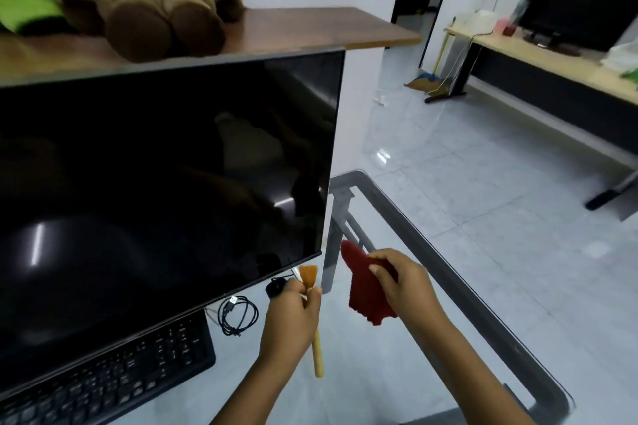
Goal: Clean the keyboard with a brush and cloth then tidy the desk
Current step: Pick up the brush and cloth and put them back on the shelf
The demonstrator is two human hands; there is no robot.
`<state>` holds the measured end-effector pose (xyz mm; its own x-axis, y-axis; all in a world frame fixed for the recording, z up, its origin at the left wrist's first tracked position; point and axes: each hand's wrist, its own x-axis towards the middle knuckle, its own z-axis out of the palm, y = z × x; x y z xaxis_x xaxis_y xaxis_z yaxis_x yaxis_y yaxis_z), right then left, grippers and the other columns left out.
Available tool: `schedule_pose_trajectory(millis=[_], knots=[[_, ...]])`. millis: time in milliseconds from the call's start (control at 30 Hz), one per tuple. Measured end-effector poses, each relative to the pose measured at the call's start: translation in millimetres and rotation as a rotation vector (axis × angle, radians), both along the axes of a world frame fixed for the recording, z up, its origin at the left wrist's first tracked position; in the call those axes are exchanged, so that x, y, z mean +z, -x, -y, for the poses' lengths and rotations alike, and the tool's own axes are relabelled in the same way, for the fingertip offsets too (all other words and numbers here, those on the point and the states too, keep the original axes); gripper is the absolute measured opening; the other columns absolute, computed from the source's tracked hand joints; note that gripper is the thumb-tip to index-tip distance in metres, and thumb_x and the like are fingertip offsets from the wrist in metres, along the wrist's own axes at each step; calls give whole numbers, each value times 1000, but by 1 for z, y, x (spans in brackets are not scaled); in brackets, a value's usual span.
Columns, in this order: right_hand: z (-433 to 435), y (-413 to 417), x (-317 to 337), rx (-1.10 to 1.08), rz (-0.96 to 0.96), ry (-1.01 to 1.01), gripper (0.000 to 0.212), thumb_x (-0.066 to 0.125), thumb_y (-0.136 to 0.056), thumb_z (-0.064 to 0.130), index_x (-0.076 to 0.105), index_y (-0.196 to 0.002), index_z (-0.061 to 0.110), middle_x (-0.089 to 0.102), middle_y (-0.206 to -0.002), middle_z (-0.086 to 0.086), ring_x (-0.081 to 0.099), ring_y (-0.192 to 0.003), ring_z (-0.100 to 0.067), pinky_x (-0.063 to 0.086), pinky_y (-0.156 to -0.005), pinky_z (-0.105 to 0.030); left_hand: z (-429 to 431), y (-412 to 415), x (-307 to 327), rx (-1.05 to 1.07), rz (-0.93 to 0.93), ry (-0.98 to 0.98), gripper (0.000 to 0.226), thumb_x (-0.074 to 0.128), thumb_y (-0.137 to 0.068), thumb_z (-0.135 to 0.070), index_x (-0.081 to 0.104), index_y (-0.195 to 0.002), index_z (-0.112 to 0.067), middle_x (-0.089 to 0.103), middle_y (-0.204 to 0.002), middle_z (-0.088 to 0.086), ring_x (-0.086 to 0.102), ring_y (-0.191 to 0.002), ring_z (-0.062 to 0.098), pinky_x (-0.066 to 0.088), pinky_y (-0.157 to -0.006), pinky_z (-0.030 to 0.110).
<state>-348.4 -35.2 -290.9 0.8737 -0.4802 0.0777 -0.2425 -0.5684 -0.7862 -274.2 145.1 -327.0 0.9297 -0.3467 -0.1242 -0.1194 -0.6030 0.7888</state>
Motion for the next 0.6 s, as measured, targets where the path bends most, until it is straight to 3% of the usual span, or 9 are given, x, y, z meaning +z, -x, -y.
schedule_pose_trajectory(millis=[233, 367, 500, 600], knots=[[-8, -9, 98, -57, 275, 179, 17, 54, -94, 12, 64, -99, 24, 66, -94, 15, 60, -91, 1, 44, -78, -10, -5, -6, 93, -63, 134, 248, 31, 60, -92, -38, 49, -73, -16, 47, -52, -6, 44, -43, 6, 39, -46, 27], [-2, -19, 164, -35, 339, 302, 15, 54, -95, 14, 63, -98, 25, 65, -93, 17, 58, -89, 3, 38, -75, -2, 2, -9, 161, -109, 176, 371, 33, 61, -91, -39, 51, -75, -12, 49, -53, -3, 44, -43, 7, 44, -46, 31], [14, -41, 234, 36, 312, 498, 11, 53, -95, 19, 63, -99, 25, 60, -89, 16, 52, -83, -4, 36, -67, -8, 22, -26, 229, -94, 197, 432, 35, 63, -87, -43, 52, -74, -12, 62, -58, 3, 59, -48, 23, 50, -48, 37], [27, -68, 283, 69, 374, 592, 12, 53, -96, 20, 63, -102, 21, 57, -88, 11, 51, -85, -8, 32, -68, -19, 40, -48, 281, -82, 255, 470, 35, 63, -88, -40, 50, -74, -10, 67, -63, 11, 56, -38, 16, 40, -37, 24]])
